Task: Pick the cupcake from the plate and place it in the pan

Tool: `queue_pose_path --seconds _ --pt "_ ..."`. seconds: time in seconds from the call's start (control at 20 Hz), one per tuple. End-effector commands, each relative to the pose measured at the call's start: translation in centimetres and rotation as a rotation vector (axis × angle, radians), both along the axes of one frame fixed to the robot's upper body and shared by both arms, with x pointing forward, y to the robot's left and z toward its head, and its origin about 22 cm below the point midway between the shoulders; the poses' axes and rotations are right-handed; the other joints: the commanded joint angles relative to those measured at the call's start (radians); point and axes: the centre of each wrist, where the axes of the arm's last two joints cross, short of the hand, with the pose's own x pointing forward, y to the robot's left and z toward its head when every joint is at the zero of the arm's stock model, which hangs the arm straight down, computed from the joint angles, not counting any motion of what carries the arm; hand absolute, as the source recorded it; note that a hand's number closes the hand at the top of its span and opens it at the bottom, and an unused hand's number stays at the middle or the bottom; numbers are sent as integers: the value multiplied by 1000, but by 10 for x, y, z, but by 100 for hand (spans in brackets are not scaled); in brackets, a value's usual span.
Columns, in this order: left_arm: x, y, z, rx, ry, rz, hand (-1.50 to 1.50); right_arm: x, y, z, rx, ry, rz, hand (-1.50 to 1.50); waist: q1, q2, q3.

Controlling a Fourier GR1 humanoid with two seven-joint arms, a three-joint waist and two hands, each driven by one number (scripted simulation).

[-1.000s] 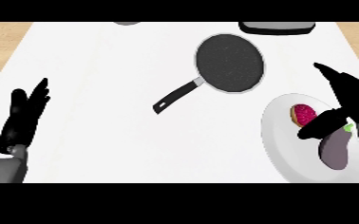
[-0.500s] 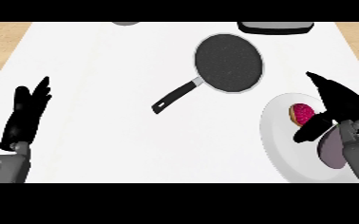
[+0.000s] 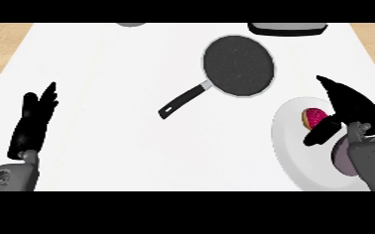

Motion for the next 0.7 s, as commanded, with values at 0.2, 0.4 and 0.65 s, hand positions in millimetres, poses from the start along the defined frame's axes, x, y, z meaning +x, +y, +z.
queue_pose_path --seconds 0.2,0.4,0.65 --pt "-8 -9 -2 20 -5 6 0 4 -2 -3 -25 47 -15 -150 0 -1 0" --pt "-11 15 18 17 -1 -21 0 -1 7 -7 -10 53 -30 -150 0 -1 0" --pt "-15 19 6 1 18 -14 0 0 -7 -38 -35 84 -37 -150 1 0 0"
